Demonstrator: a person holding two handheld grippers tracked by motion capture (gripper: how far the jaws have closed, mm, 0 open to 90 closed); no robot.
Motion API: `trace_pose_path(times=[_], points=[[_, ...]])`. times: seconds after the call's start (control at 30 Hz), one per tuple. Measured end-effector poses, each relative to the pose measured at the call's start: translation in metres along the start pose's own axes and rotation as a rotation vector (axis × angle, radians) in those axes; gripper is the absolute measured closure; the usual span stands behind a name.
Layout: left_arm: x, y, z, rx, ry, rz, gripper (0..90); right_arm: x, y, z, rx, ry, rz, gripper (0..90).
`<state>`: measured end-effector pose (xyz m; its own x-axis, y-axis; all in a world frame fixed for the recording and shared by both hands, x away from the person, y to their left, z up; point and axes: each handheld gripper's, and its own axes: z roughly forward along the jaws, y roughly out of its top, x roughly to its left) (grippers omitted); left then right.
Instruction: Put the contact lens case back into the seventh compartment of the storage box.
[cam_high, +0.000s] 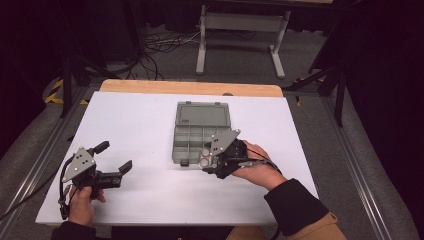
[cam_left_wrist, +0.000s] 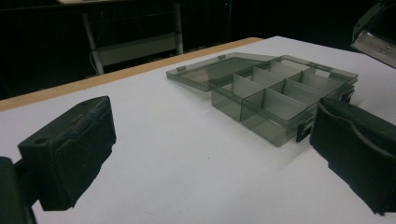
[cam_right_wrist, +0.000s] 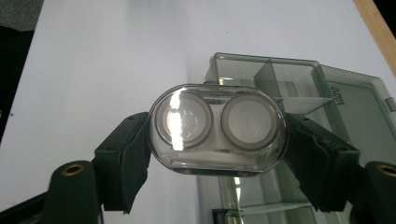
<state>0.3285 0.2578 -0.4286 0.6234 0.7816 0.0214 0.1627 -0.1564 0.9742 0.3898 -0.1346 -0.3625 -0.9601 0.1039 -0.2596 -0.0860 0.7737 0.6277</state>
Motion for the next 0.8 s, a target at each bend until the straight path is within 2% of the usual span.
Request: trace_pose_path(times=[0.8], points=[[0.0,0.0,0.0,0.005,0.001,0.001,1.3,-0.027,-0.006,0.007,0.02,-0.033,0.036,26.5]])
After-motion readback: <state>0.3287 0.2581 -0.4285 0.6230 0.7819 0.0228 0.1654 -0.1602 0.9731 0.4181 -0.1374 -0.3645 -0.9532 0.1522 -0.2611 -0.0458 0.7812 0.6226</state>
